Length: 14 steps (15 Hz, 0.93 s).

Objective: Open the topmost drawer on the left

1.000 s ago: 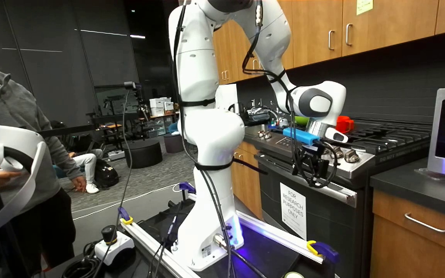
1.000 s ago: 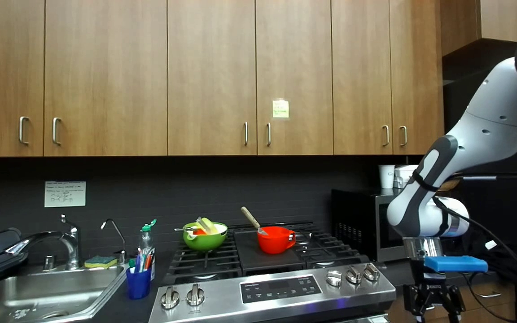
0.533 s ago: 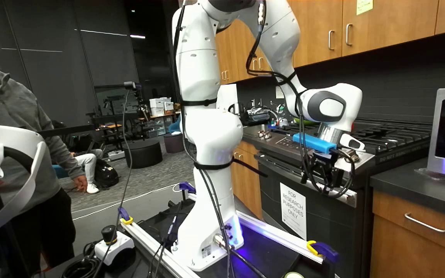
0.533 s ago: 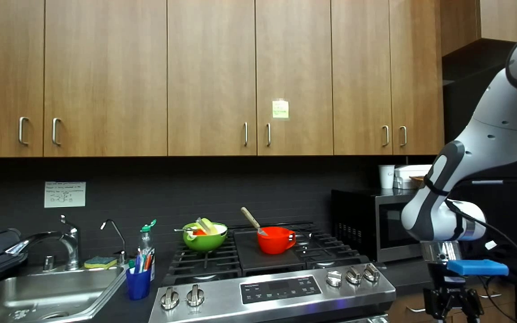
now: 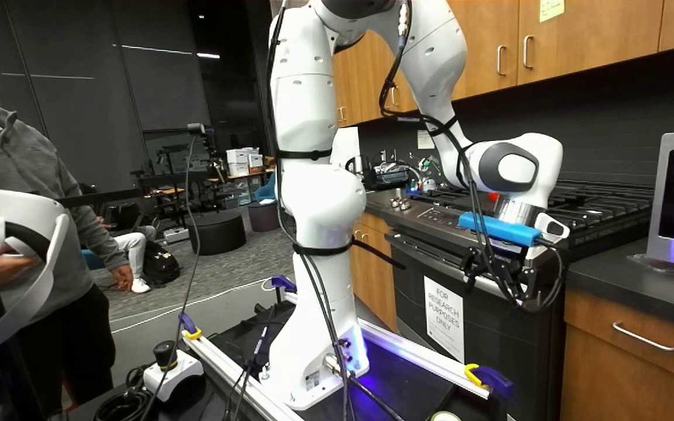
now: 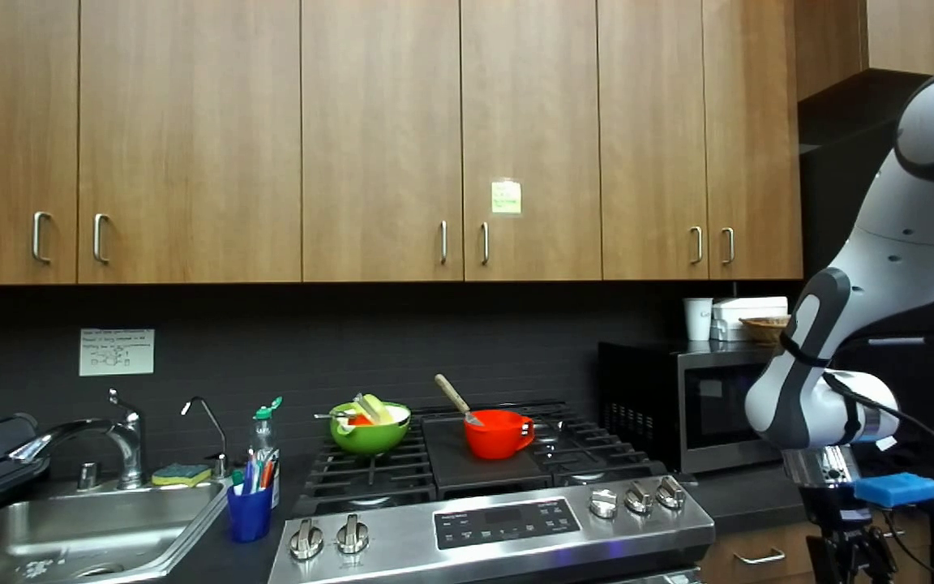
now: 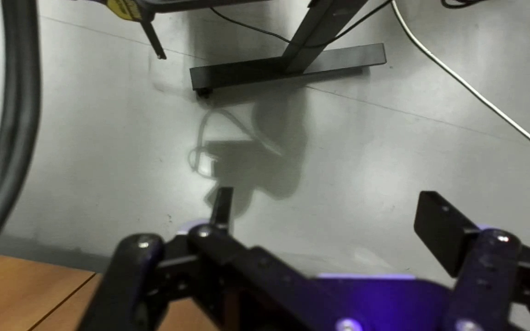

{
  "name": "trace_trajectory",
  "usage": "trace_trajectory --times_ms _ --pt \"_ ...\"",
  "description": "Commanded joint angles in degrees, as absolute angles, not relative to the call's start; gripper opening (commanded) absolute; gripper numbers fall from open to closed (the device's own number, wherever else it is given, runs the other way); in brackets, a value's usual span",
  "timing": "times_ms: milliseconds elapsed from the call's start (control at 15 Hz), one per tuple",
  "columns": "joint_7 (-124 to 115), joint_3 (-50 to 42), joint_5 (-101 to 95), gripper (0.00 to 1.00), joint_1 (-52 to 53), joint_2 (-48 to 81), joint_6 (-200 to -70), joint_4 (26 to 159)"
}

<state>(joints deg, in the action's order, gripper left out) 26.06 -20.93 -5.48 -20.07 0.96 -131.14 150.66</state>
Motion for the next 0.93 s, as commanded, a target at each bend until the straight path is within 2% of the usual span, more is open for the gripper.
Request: trace_trajectory --times_ms 0,867 --pt "29.62 -19.44 -11.36 1.00 -19.12 -0.05 -131.25 149.29" --pt "53.41 -15.83 -21.97 1.00 -14.81 -6.13 -128.16 150.34"
